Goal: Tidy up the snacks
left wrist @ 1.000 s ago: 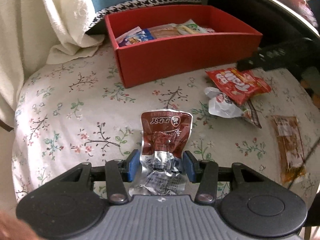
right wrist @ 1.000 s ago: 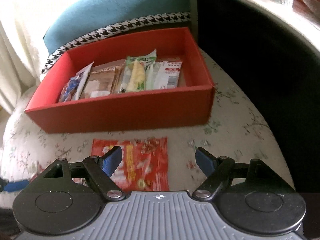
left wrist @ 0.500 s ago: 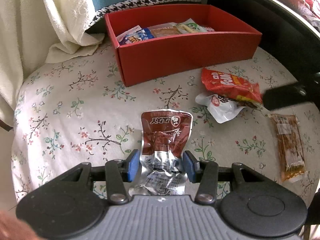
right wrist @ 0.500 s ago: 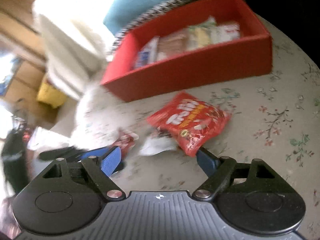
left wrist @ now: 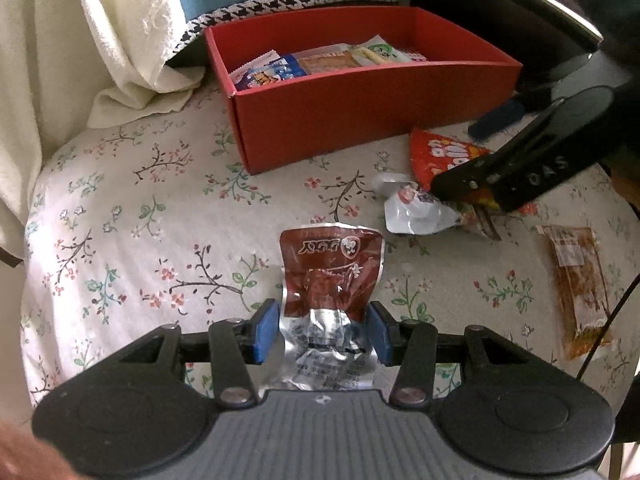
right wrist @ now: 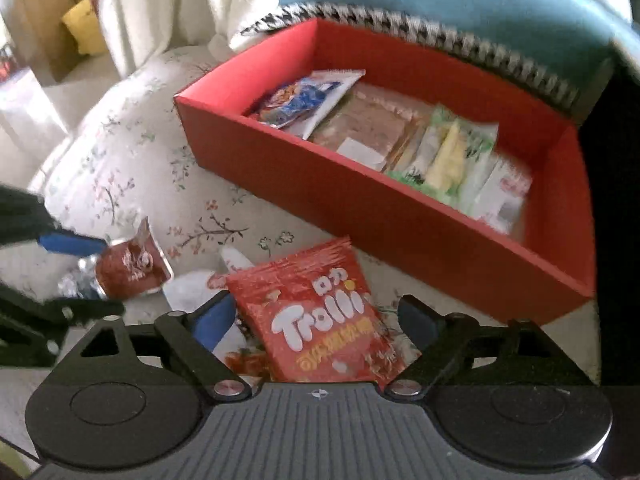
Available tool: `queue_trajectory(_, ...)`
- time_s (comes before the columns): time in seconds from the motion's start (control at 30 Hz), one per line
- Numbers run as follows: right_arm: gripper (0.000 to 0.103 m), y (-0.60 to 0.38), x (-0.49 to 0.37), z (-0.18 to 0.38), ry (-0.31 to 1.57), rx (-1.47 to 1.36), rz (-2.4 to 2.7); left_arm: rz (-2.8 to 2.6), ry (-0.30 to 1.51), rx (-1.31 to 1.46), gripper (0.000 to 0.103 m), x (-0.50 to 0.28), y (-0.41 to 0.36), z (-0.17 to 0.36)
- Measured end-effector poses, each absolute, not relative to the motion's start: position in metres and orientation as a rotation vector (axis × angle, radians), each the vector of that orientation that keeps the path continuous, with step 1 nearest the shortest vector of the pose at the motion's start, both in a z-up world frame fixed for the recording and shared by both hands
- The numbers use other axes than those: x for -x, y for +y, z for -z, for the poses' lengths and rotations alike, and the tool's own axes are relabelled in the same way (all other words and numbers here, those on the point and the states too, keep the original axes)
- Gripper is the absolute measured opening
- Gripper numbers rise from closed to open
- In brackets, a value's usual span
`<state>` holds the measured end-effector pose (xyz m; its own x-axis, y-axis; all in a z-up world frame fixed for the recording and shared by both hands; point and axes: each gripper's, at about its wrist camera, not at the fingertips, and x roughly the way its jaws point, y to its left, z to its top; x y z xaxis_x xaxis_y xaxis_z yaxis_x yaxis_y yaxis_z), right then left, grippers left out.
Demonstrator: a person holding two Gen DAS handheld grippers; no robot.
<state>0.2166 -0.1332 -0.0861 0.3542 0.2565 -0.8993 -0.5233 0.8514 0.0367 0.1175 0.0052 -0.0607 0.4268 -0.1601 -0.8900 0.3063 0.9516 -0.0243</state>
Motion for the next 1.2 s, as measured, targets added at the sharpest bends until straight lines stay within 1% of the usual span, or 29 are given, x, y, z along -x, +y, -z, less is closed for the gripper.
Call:
queue_trajectory(0.03,0.084,-0.136,-0.216,0.089,1.108,0.261,-0.503,0.292,1.091,-0.147,0.042,-0.119,0.006,0.061)
queue_trajectory(0.13,0.075,-0.15,-0.201,0.089,1.097,0.201,-0.47,0.284,1.093,-0.146,0.044,-0.121,0.005,0.061)
queue_trajectory(0.2,0.072,-0.159,-0.19,0.088,1.088,0.154,-0.437,0.284,1.094,-0.151,0.046,-0.122,0.005,0.061)
queue_trajectory(0.3,0.07,-0.168,-0.172,0.086,1.106,0.108,-0.408,0.304,1.101,-0.159,0.067,-0.123,0.003,0.063)
queue_trajectory(0.37,0.07,-0.172,-0.165,0.084,1.1,0.091,-0.381,0.295,1.093,-0.169,0.07,-0.125,-0.001,0.065)
queue_trajectory(0.4,0.07,-0.173,-0.161,0.084,1.095,0.073,-0.366,0.282,1.087,-0.182,0.074,-0.126,-0.003,0.066)
queue_trajectory(0.47,0.072,-0.174,-0.157,0.086,1.09,0.052,-0.347,0.265,1.086,-0.166,0.077,-0.129,-0.003,0.068)
queue_trajectory(0.53,0.074,-0.169,-0.153,0.087,1.079,0.079,-0.338,0.247,1.08,-0.147,0.077,-0.129,-0.002,0.068)
queue_trajectory(0.57,0.074,-0.166,-0.151,0.087,1.077,0.103,-0.333,0.245,1.075,-0.149,0.073,-0.128,-0.002,0.068)
queue_trajectory(0.6,0.075,-0.163,-0.149,0.088,1.075,0.12,-0.33,0.24,1.069,-0.148,0.067,-0.126,-0.001,0.067)
queue_trajectory(0.63,0.083,-0.161,-0.146,0.089,1.077,0.136,-0.341,0.238,1.066,-0.145,0.063,-0.125,0.001,0.065)
queue_trajectory(0.67,0.086,-0.159,-0.144,0.09,1.08,0.155,-0.351,0.239,1.063,-0.143,0.051,-0.123,0.002,0.064)
queue_trajectory(0.7,0.086,-0.157,-0.142,0.091,1.075,0.183,-0.339,0.238,1.058,-0.143,0.043,-0.122,0.004,0.062)
queue_trajectory(0.77,0.08,-0.156,-0.14,0.088,1.069,0.2,-0.321,0.233,1.062,-0.129,0.042,-0.121,0.007,0.06)
queue_trajectory(0.8,0.07,-0.159,-0.141,0.085,1.064,0.182,-0.308,0.232,1.062,-0.127,0.042,-0.121,0.007,0.059)
queue_trajectory(0.83,0.066,-0.162,-0.142,0.083,1.068,0.155,-0.303,0.229,1.062,-0.128,0.042,-0.121,0.007,0.059)
queue_trajectory(0.93,0.064,-0.166,-0.142,0.078,1.069,0.095,-0.294,0.235,1.056,-0.119,0.042,-0.12,0.007,0.054)
queue_trajectory(1.2,0.063,-0.17,-0.136,0.053,0.988,-0.001,-0.288,0.233,1.013,-0.072,0.042,-0.12,0.007,0.038)
